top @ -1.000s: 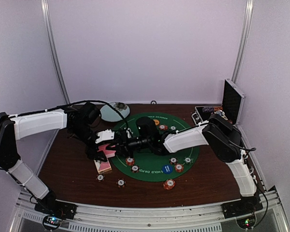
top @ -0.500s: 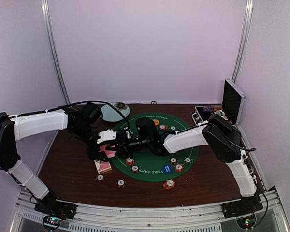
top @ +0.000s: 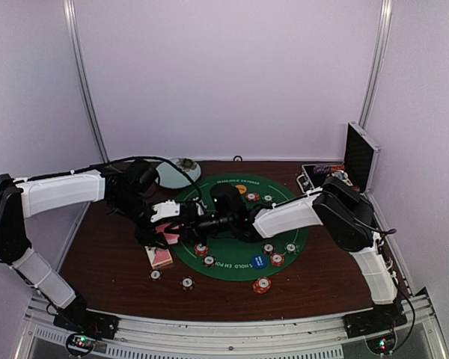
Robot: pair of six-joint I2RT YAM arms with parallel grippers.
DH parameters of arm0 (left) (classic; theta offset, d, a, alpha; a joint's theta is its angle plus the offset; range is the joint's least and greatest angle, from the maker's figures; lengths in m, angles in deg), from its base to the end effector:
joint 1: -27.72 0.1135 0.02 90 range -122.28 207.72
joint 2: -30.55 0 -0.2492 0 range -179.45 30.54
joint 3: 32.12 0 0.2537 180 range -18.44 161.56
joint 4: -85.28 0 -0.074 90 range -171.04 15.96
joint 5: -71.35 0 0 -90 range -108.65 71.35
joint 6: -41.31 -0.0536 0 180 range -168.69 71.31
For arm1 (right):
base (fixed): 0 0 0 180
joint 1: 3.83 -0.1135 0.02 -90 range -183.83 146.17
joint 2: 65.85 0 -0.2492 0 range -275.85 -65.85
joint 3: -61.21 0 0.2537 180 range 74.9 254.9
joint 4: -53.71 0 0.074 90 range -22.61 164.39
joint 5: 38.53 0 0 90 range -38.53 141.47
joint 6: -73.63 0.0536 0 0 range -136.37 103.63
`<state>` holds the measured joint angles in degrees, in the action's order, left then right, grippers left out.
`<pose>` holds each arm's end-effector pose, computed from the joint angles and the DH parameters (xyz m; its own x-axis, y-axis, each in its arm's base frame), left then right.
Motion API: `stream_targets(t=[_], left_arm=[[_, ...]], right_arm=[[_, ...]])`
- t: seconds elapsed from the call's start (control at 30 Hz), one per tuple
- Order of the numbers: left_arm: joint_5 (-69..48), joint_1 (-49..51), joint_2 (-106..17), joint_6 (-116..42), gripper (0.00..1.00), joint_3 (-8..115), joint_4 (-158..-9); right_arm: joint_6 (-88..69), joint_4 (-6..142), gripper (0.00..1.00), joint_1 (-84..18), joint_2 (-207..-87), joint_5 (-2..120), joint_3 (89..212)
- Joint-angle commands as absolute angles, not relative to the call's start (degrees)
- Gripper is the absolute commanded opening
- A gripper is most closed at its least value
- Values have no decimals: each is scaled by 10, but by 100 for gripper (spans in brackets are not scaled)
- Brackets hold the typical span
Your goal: Distribute texas hold em gaming equipment
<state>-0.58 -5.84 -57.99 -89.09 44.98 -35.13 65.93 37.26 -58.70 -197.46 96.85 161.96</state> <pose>0.2432 -0.1813 0.1941 -0.2051 0.8754 -0.4377 0.9750 0.2220 -0.0127 0.2631 0.4402 0.1419 -0.9816 -0.1855 0.0458 0.0118 0.1803 0.9835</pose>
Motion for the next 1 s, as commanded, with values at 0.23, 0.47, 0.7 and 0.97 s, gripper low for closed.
stream_targets(t=[0.23,0.47,0.7,0.97], left_arm=[[-17,-61,-558,-914,45,449,-339],[-26,-61,-556,-918,33,454,-326],[-25,-61,-558,-914,30,453,-325],[-30,-61,-562,-912,23,462,-319]], right_arm=[[604,451,29,-582,-1958,951,1626],[604,456,44,-581,-1960,950,1644],[626,428,42,-581,-1971,953,1645],[625,432,46,-582,-1969,954,1644]])
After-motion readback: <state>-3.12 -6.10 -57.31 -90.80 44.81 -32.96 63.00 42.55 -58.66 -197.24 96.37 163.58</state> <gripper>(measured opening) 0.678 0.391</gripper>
